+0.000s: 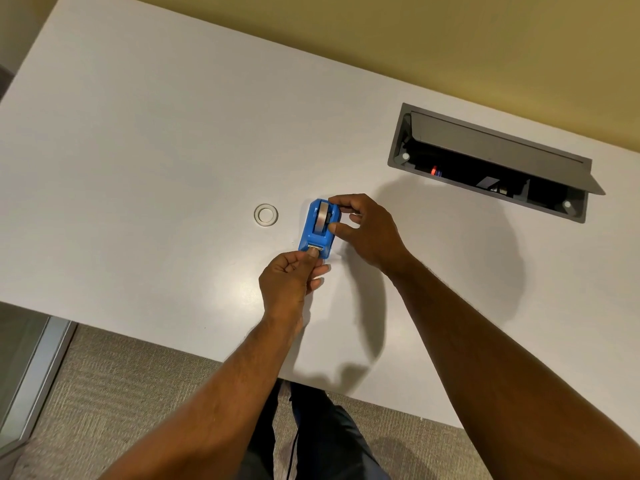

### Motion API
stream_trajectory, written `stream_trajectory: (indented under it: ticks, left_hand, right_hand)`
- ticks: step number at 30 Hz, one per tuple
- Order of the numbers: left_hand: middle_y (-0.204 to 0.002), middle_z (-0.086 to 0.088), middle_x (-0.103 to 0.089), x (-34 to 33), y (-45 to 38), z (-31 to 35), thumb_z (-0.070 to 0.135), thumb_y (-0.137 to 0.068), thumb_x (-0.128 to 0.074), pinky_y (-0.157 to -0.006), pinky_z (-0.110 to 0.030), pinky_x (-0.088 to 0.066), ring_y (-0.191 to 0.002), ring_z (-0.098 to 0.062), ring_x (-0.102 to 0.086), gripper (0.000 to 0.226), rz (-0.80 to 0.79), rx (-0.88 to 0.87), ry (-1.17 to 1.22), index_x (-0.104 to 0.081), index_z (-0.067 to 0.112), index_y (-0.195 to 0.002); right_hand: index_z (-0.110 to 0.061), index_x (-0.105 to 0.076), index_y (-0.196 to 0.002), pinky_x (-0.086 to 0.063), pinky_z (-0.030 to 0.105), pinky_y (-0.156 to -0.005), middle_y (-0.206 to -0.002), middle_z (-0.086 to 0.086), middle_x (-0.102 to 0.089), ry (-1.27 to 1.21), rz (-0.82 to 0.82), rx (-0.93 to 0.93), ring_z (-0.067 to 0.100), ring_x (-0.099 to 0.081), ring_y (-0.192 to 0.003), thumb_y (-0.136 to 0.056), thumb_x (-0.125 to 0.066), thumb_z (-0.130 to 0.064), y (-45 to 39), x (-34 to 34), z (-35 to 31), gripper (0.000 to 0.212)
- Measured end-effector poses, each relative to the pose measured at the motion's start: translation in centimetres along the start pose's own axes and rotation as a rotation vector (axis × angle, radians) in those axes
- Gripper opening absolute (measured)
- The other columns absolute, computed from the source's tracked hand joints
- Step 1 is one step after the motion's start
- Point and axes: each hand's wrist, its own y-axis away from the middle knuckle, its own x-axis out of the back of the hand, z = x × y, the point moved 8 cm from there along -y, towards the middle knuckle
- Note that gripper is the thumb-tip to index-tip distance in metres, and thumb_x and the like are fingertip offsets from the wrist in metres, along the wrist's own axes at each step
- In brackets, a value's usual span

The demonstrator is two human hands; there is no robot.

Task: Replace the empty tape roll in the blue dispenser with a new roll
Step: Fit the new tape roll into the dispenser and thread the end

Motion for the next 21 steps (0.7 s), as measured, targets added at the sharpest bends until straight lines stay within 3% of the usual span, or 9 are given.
stream_trajectory:
  ticks: [5, 11, 15, 21]
  left_hand:
    - [-0.082, -0.011, -0.080, 0.42, -0.47, -0.12, 0.031, -0.090, -0.077, -0.065, -0.030, -0.064, -0.073, -0.025, -0.079, 0.026, -0.001, -0.015, -0.125, -0.073, 0.007, -0.098]
    - [-0.080, -0.015, -0.078, 0.39, -0.70, -0.24, 0.029, -0.092, -0.075, -0.062, -0.031, -0.064, -0.071, -0.032, -0.078, 0.026, -0.026, -0.053, -0.119, -0.072, 0.003, -0.095]
    - [-0.079, -0.013, -0.077, 0.35, -0.59, -0.24, 0.029, -0.094, -0.073, -0.064, -0.035, -0.065, -0.068, -0.031, -0.077, 0.023, -0.009, -0.106, -0.157, -0.073, 0.006, -0.095]
    - [-0.072, -0.012, -0.076, 0.36, -0.75, -0.30, 0.035, -0.093, -0.074, -0.055, -0.031, -0.062, -0.063, -0.030, -0.077, 0.029, -0.004, -0.080, -0.208, -0.070, 0.006, -0.090]
  right_hand:
    - [-0.021, -0.061, -0.127, -0.043, 0.014, -0.093, -0.128, -0.004, -0.064, 0.001, -0.001, 0.006, 0.007, -0.060, -0.109, -0.088, -0.074, -0.014, 0.02, 0.13, -0.19, 0.041]
    - [-0.019, -0.062, -0.126, -0.045, 0.016, -0.094, -0.128, -0.004, -0.066, -0.003, 0.012, 0.020, 0.009, -0.062, -0.112, -0.087, -0.074, -0.013, 0.23, 0.34, -0.45, 0.041]
    - [-0.019, -0.062, -0.127, -0.044, 0.016, -0.094, -0.128, -0.004, -0.065, 0.002, 0.004, 0.017, 0.008, -0.061, -0.111, -0.088, -0.073, -0.013, 0.22, 0.26, -0.47, 0.041]
    - [-0.020, -0.063, -0.126, -0.043, 0.011, -0.092, -0.126, -0.006, -0.066, -0.015, 0.005, 0.010, 0.008, -0.062, -0.112, -0.087, -0.074, -0.011, 0.29, 0.27, -0.38, 0.041]
